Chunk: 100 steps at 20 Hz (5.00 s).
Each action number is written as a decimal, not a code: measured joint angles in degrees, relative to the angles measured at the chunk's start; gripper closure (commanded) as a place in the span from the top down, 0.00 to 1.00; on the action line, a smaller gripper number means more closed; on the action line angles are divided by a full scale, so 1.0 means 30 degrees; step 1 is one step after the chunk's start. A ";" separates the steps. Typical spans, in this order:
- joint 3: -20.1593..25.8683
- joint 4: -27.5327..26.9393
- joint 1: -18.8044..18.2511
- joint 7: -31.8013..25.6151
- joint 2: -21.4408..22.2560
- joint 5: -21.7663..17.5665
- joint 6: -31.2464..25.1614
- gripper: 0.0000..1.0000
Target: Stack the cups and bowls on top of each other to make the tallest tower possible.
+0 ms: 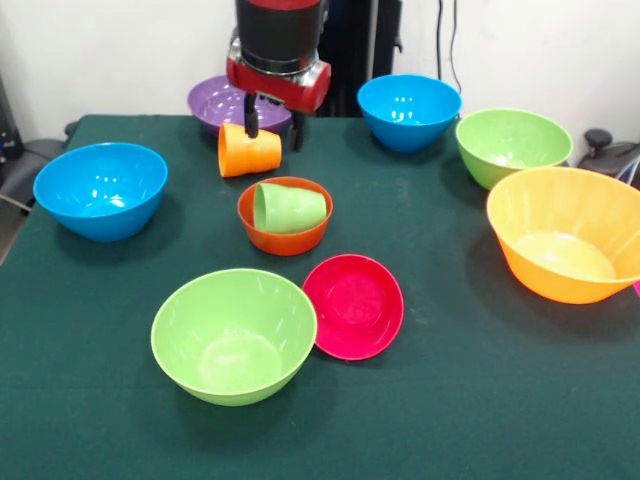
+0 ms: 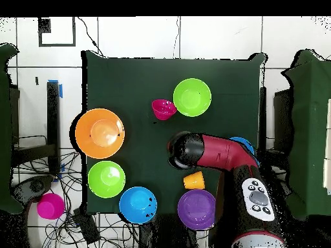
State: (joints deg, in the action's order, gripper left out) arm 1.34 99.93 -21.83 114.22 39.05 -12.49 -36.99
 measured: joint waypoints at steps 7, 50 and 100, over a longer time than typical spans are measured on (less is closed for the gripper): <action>0.1083 -0.1054 -0.0842 0.0000 -0.0856 -0.1377 0.0004 1.00; 0.4693 -0.1862 -0.2246 0.0000 -0.3919 -0.3816 0.0821 0.00; -1.2103 0.1928 1.2364 1.2324 -0.7835 0.3457 1.7459 0.00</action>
State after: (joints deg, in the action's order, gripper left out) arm -34.97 105.72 15.27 151.19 15.55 -2.12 15.39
